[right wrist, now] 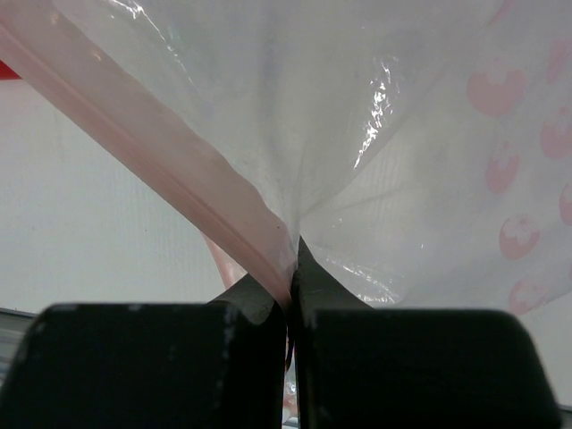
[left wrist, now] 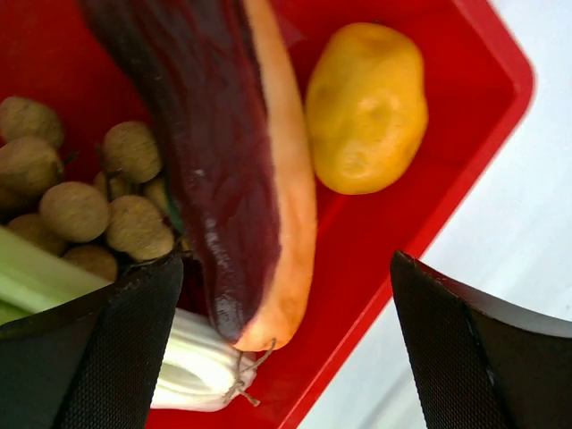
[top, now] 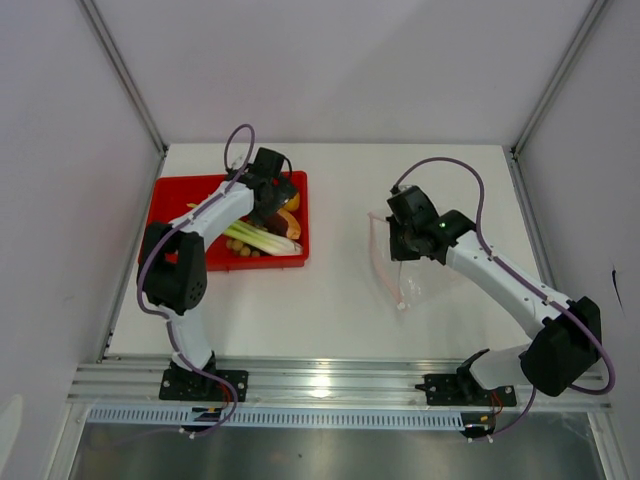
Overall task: Place the food in the zip-top bag and seal the zipper
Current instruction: Pick up the fake food from the bin.
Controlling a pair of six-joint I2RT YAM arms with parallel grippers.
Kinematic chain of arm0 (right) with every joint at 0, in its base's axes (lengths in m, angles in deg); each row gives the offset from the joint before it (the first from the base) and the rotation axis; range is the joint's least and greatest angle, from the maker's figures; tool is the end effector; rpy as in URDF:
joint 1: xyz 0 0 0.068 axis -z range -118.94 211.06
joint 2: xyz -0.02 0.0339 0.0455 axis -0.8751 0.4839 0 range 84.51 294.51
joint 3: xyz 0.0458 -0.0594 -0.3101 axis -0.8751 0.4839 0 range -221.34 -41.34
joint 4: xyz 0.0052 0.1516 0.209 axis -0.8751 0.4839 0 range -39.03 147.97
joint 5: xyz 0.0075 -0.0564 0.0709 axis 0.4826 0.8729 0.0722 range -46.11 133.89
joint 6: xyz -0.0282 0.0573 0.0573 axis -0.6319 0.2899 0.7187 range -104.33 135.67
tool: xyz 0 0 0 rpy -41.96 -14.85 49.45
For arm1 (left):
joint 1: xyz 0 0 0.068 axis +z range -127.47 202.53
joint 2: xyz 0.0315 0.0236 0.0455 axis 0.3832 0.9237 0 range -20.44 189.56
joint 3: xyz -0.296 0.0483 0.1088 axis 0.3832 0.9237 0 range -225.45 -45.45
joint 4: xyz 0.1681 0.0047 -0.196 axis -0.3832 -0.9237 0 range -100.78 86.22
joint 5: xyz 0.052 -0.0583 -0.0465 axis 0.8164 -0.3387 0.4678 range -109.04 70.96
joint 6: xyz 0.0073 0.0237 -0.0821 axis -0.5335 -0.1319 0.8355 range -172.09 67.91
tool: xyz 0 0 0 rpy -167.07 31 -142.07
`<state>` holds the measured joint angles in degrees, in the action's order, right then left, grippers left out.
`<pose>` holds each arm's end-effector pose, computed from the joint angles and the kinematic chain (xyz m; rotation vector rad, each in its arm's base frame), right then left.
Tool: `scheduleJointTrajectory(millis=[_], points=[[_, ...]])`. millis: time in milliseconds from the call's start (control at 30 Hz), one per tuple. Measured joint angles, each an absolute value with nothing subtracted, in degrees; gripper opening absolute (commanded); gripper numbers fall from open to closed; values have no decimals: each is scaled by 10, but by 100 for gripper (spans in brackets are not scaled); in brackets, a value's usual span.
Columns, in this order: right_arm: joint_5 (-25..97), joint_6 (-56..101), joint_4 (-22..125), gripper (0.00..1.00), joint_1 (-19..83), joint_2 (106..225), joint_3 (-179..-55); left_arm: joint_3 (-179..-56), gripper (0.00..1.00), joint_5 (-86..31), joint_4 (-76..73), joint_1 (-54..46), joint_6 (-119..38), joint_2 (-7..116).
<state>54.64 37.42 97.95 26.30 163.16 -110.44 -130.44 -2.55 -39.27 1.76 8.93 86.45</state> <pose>0.2451 0.1530 0.3142 -0.2159 2.5290 0.1509 0.4153 -0.1347 0.2537 -0.9678 2.3304 -0.2065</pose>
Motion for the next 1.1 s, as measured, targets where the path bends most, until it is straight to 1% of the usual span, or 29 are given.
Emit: scheduleJointTrajectory(millis=[67, 100, 133, 533, 633, 733, 833, 867, 1000, 1033, 1100], points=[[545, 374, 978, 0, 263, 1632, -1104, -1304, 96, -22, -407, 18, 102, 864], [544, 374, 978, 0, 264, 1632, -1104, -1304, 91, -22, -412, 18, 107, 865], [543, 374, 978, 0, 264, 1632, -1104, -1304, 90, -22, -413, 19, 111, 867], [539, 374, 977, 0, 264, 1631, -1096, -1304, 90, -38, -404, 34, 150, 928], [539, 374, 977, 0, 265, 1631, -1096, -1306, 88, -44, -402, 41, 160, 939], [538, 374, 976, 0, 265, 1631, -1096, -1312, 79, -47, -403, 46, 167, 951], [538, 374, 976, 0, 265, 1631, -1096, -1313, 63, -47, -403, 47, 170, 955], [538, 374, 976, 0, 265, 1631, -1096, -1313, 54, -47, -403, 47, 170, 955], [538, 370, 976, 0, 266, 1631, -1096, -1314, 38, -46, -398, 47, 165, 955], [538, 370, 975, 0, 266, 1631, -1096, -1313, 31, -45, -398, 47, 164, 954], [536, 369, 975, 0, 266, 1631, -1096, -1313, 24, -43, -394, 47, 161, 951]])
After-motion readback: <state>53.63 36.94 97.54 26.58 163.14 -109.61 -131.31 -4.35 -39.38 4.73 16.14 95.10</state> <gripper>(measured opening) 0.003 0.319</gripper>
